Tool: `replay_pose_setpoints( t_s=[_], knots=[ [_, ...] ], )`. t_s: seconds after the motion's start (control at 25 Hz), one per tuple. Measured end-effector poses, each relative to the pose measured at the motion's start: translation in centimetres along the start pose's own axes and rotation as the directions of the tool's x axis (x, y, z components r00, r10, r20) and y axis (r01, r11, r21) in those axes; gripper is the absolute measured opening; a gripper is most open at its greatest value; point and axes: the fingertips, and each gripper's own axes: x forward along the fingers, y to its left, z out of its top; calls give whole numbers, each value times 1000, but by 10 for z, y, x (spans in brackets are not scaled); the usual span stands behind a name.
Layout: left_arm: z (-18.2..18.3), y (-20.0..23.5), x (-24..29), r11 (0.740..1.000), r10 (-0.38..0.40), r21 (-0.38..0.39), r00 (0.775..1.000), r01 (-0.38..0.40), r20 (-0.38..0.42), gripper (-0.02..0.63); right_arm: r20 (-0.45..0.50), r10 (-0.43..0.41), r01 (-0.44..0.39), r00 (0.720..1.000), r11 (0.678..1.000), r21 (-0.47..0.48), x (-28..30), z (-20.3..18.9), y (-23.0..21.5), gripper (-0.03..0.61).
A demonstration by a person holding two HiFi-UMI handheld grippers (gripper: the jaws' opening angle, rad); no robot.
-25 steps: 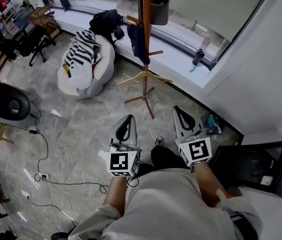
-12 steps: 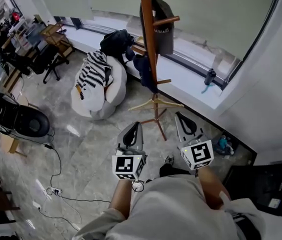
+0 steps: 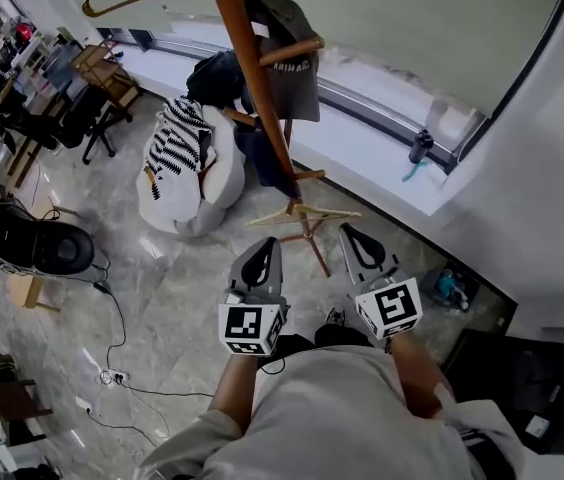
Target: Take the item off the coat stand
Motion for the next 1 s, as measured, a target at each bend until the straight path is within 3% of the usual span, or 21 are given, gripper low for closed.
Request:
replay_pose_setpoints(
  t_s=[0.24,0.52,0.8,1.0],
  knots=[
    [-7,2,20,1000,16,10,999,-16,-29,9,-27,18,-17,999,999,40,13,-18,-14,5],
    [-12,37,38,1000,22,16,999,-21,-38,9,-78,44,-42,996,999,33,41,-29,1,5],
    [-3,72,63,999,3,45,999,0,-51,9,-130,18,-11,991,998,54,69,-27,8,5],
    [-13,83,89,998,-15,67,994,22,-104,9,-142,-19,27,990,998,58,81,-33,-1,5]
  ],
)
